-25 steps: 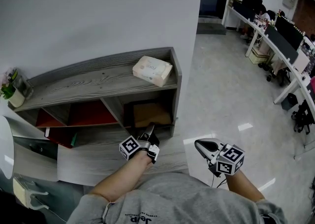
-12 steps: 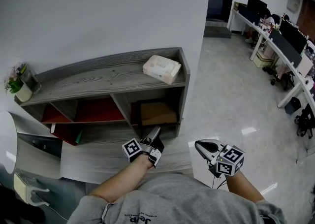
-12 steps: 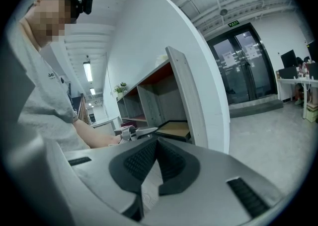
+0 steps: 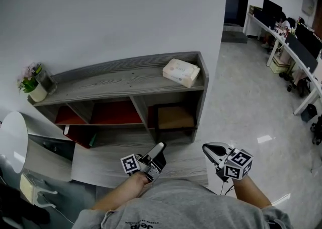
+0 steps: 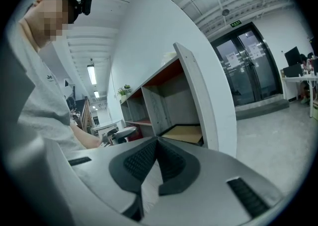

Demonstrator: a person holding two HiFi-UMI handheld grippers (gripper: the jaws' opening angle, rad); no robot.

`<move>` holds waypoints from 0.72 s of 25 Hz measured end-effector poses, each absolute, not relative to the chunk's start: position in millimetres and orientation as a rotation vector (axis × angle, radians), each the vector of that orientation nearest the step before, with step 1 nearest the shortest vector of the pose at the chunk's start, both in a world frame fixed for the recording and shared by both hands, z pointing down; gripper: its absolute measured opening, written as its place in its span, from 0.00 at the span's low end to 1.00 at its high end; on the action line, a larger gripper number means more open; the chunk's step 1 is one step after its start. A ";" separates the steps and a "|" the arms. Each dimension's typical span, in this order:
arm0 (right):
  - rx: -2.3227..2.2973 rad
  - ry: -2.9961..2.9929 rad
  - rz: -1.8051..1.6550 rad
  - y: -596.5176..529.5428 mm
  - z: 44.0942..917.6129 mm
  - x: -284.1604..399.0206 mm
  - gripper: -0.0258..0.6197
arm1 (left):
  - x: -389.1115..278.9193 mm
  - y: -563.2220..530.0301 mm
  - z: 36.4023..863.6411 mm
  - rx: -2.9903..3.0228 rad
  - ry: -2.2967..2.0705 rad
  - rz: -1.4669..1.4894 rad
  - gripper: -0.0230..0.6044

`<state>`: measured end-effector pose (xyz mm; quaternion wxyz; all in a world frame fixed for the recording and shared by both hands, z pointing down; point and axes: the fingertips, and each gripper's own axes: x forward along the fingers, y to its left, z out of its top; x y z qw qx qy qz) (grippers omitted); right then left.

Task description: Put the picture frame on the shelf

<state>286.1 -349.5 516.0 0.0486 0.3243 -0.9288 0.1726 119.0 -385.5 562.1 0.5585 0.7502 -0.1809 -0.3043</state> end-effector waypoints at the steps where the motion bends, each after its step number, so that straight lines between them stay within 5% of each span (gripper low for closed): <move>1: 0.986 -2.835 0.530 -351.4 515.8 281.1 0.07 | 109.9 -380.1 555.9 1.807 -0.418 -0.722 0.37; 8: 0.952 -2.845 0.497 -359.0 506.6 217.0 0.07 | 14.9 -354.3 496.9 2.080 -0.353 -0.846 0.06; 18: 1.105 -2.864 0.530 -373.6 497.5 67.3 0.07 | -163.9 -331.2 456.0 2.527 -0.340 -0.684 0.05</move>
